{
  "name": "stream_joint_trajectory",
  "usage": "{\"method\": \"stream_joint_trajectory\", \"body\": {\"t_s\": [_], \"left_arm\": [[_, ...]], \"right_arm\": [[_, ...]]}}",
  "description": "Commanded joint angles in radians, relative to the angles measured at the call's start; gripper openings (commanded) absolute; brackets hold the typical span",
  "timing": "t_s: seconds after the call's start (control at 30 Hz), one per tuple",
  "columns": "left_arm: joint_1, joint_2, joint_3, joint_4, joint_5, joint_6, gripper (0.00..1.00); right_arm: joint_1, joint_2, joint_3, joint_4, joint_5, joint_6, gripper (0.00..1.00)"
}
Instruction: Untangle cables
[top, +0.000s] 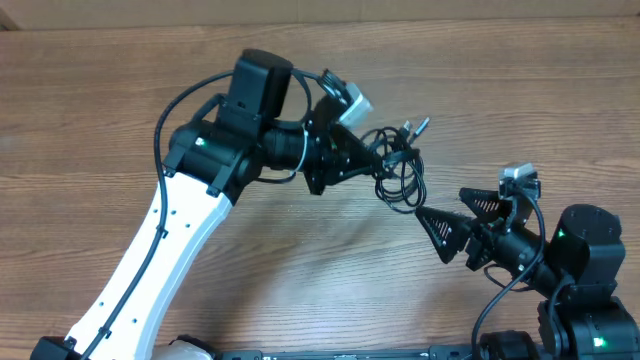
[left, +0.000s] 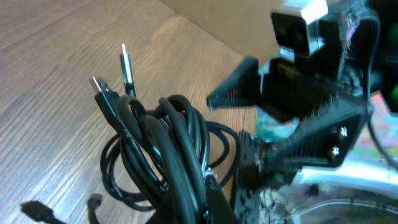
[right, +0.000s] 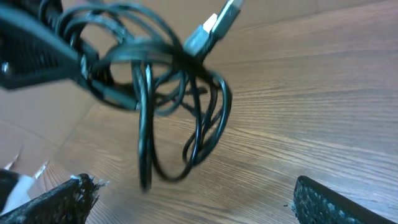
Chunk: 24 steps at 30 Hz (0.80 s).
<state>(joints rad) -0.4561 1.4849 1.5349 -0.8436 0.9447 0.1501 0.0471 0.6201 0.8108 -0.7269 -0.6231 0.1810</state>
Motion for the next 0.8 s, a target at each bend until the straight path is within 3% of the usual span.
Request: {"method": "stream_joint_trajectory", "body": {"t_s": [0.0, 0.27, 0.4, 0.77], "left_arm": [[-0.005, -0.032, 0.029, -0.054, 0.006, 0.209, 0.04], [-0.005, -0.032, 0.029, -0.126, 0.06, 0.336, 0.04], [-0.005, -0.032, 0.029, -0.154, 0.175, 0.476, 0.04], [-0.005, -0.032, 0.029, -0.111, 0.219, 0.475, 0.04]], "right_arm": [[-0.003, -0.001, -0.006, 0.009, 0.027, 0.047, 1.0], [-0.003, -0.001, -0.006, -0.015, 0.126, 0.086, 1.0], [-0.003, -0.001, -0.006, -0.027, 0.189, 0.153, 1.0], [-0.003, -0.001, -0.006, -0.046, 0.094, 0.05, 1.0]]}}
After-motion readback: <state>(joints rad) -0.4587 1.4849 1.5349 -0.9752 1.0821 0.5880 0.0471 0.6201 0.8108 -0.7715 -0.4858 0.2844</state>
